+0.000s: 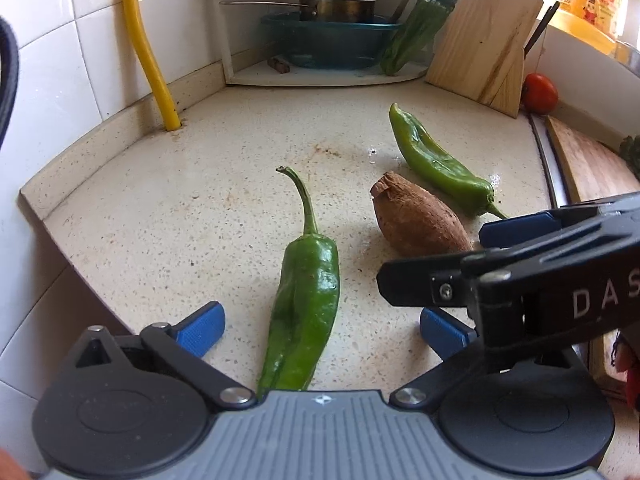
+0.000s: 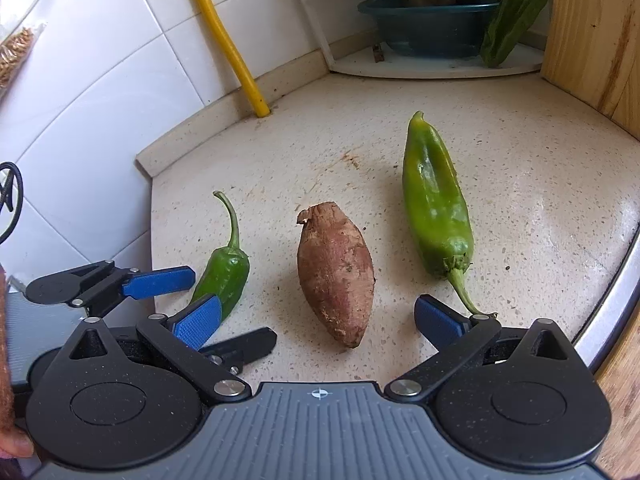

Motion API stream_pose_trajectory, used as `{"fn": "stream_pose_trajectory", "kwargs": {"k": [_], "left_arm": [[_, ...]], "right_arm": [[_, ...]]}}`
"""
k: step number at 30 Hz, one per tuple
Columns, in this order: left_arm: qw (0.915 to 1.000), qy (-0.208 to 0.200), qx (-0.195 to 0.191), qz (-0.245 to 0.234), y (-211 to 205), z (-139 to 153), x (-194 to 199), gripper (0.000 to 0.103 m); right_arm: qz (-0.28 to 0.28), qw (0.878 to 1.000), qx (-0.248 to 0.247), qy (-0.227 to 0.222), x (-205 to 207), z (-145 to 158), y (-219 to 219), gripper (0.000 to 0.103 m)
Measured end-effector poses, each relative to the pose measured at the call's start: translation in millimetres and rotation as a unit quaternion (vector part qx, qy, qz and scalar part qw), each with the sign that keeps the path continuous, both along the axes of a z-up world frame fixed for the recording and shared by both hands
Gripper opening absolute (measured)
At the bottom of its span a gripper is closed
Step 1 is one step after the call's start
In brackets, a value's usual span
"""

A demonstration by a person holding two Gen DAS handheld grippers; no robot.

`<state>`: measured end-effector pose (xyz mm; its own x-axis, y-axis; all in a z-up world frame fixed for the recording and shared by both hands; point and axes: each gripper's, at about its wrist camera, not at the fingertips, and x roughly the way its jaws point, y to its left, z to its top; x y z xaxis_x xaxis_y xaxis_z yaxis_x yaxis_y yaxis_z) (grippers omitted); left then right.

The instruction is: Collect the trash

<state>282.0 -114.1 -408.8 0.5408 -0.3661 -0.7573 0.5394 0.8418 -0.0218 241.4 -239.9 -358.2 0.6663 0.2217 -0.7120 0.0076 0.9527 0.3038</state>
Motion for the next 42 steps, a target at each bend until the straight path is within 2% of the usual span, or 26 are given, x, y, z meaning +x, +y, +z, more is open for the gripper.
{"fn": "stream_pose_trajectory", "kwargs": {"k": [11, 23, 25, 27, 28, 29, 30, 32, 35, 42], "left_arm": [[1.0, 0.006, 0.003, 0.002, -4, 0, 4, 0.103], [1.0, 0.001, -0.001, 0.0, -3, -1, 6, 0.102], [1.0, -0.005, -0.003, 0.002, -3, 1, 5, 0.09], [0.9998, -0.012, -0.01, -0.013, -3, 7, 4, 0.054], [0.9997, -0.008, -0.012, -0.018, -4, 8, 4, 0.046], [0.9996, -0.005, -0.014, -0.023, -5, 10, 5, 0.031], [0.9997, -0.002, -0.012, -0.023, -6, 11, 6, 0.03], [0.9997, 0.004, -0.015, -0.019, -5, 12, 8, 0.03], [0.9995, 0.013, -0.02, -0.02, -1, 13, 7, 0.029], [0.9994, 0.012, -0.031, -0.005, 14, 18, 3, 0.029]], "right_arm": [[-0.007, 1.0, 0.017, -0.004, -2, 1, -3, 0.103], [0.027, 1.0, -0.005, 0.007, 8, 0, 9, 0.103], [0.022, 1.0, -0.013, 0.012, 11, 1, 11, 0.103], [0.011, 1.0, -0.016, 0.014, 12, 2, 13, 0.102], [0.011, 1.0, -0.013, 0.013, 12, 2, 13, 0.1], [0.01, 1.0, -0.014, 0.012, 12, 3, 13, 0.091], [0.009, 1.0, -0.017, 0.01, 12, 5, 12, 0.07], [0.005, 0.999, -0.029, 0.017, 14, 7, 11, 0.048], [-0.001, 0.999, 0.017, 0.029, 18, 7, -1, 0.047], [-0.009, 0.998, 0.046, 0.039, 11, 7, -10, 0.047]]}}
